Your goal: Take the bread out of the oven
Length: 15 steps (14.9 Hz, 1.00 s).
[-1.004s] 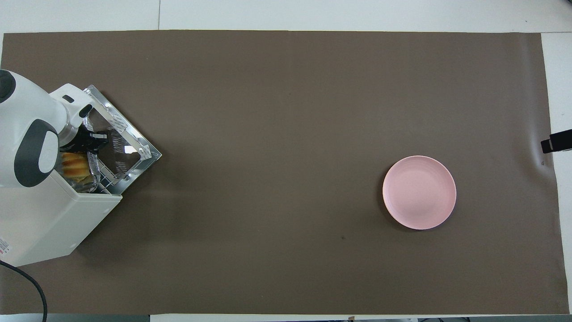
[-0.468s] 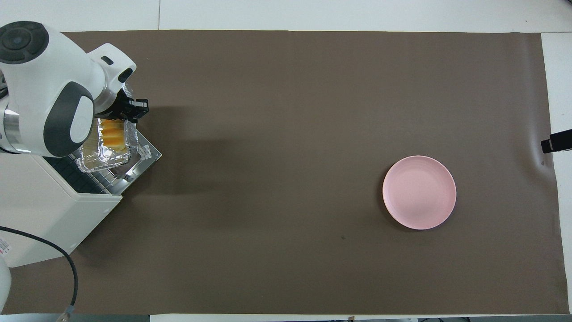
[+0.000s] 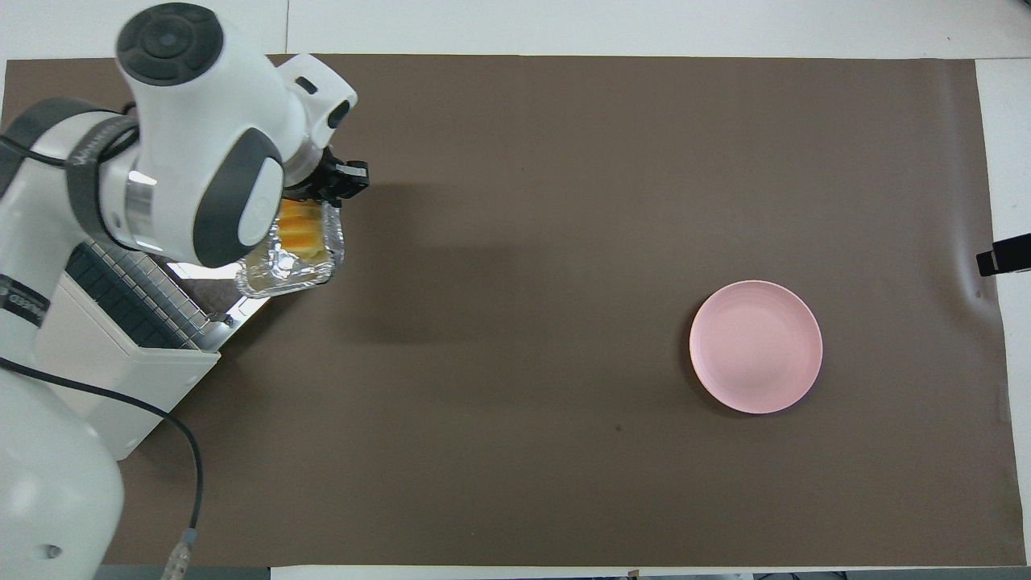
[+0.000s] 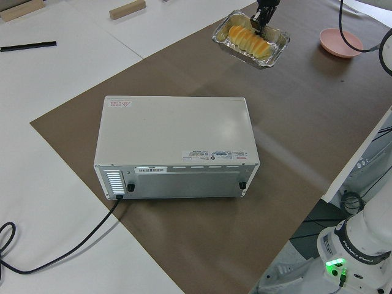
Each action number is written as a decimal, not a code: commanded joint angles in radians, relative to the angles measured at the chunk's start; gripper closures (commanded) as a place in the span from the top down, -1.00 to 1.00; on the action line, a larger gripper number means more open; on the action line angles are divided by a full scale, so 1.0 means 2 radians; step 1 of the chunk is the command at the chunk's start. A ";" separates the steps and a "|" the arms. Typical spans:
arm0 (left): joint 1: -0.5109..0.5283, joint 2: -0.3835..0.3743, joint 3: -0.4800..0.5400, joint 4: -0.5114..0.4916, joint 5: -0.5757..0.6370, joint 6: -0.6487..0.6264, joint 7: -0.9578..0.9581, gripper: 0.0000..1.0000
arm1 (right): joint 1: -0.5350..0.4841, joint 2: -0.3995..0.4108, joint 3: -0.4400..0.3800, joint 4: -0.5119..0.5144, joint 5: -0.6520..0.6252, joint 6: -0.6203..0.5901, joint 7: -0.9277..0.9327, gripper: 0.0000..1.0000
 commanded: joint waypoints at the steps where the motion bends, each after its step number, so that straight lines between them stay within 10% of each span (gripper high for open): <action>1: -0.062 0.087 0.013 0.087 0.000 -0.004 -0.063 -1.00 | -0.004 -0.009 0.001 -0.008 -0.007 -0.004 -0.009 1.00; 12: -0.122 0.143 0.013 0.093 0.002 0.024 -0.138 -1.00 | 0.004 -0.009 0.005 -0.010 -0.006 -0.008 -0.007 1.00; 14: -0.122 0.140 0.023 0.093 0.002 0.022 -0.138 0.61 | 0.004 -0.012 0.010 -0.014 -0.006 -0.006 -0.005 1.00; 15: -0.121 0.134 0.029 0.094 0.002 0.014 -0.137 1.00 | 0.004 -0.014 0.013 -0.018 -0.006 -0.004 -0.004 1.00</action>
